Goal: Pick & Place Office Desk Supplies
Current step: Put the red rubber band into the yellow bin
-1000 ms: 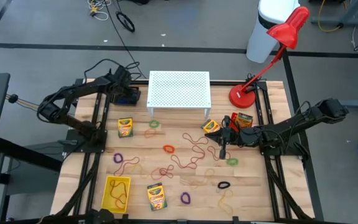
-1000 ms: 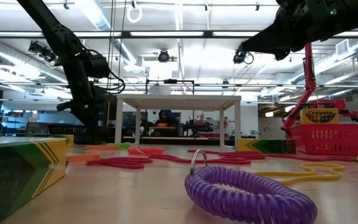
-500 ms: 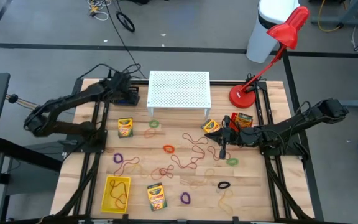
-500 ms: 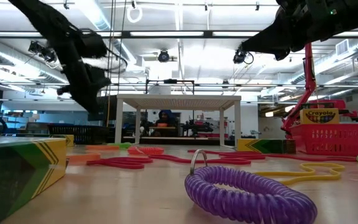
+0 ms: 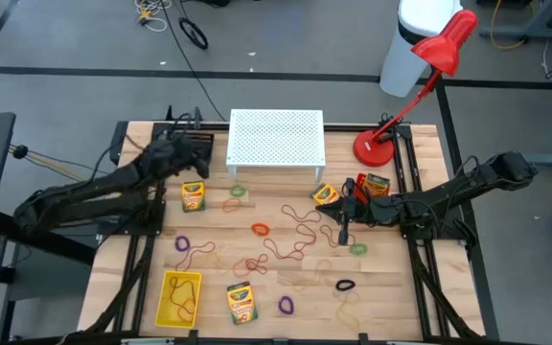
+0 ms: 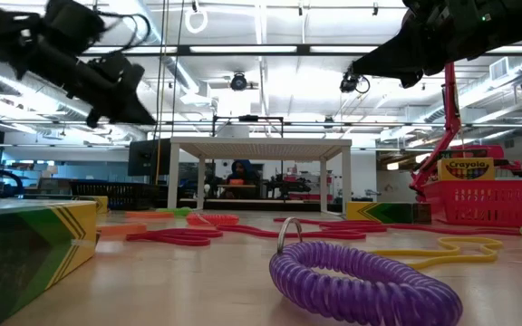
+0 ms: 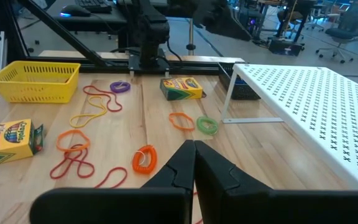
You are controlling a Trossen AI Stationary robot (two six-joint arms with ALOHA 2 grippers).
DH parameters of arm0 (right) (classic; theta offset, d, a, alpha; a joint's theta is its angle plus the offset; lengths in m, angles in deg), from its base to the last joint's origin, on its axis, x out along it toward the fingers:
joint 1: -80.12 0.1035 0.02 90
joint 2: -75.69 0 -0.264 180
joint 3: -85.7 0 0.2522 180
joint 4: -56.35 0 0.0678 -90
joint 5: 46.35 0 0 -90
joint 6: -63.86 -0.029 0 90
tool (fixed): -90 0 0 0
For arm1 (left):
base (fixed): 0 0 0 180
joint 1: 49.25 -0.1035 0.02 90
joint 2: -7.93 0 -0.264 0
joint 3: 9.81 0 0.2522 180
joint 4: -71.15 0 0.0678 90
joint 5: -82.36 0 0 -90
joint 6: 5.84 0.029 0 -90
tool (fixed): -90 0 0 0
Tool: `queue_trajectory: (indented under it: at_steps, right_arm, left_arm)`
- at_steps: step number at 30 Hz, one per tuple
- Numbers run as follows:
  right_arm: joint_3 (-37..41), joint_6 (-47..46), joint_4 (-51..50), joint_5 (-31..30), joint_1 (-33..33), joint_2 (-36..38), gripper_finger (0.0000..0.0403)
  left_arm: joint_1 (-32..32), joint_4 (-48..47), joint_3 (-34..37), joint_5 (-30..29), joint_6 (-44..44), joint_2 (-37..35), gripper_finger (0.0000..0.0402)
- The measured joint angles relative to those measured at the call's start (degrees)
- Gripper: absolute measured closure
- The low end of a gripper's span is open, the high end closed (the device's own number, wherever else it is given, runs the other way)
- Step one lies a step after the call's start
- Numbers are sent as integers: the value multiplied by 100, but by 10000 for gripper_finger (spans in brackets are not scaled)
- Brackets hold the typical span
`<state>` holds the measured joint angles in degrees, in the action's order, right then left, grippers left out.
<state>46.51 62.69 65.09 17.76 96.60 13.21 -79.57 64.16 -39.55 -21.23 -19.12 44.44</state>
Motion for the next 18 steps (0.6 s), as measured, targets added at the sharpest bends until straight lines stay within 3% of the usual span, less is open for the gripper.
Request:
queue_trajectory:
  at_steps: [4, 10, 18]
  right_arm:
    - [0, 2, 0, 0, -1, 0, 388]
    - [0, 0, 0, 0, 0, 0, 388]
    - [0, 0, 0, 0, 0, 0, 388]
  left_arm:
    - [469, 1651, 602, 330, 365, -52, 389]
    - [1070, 3373, 1293, 468, 868, -52, 390]
    - [1477, 3836, 1553, 1388, 1185, -43, 390]
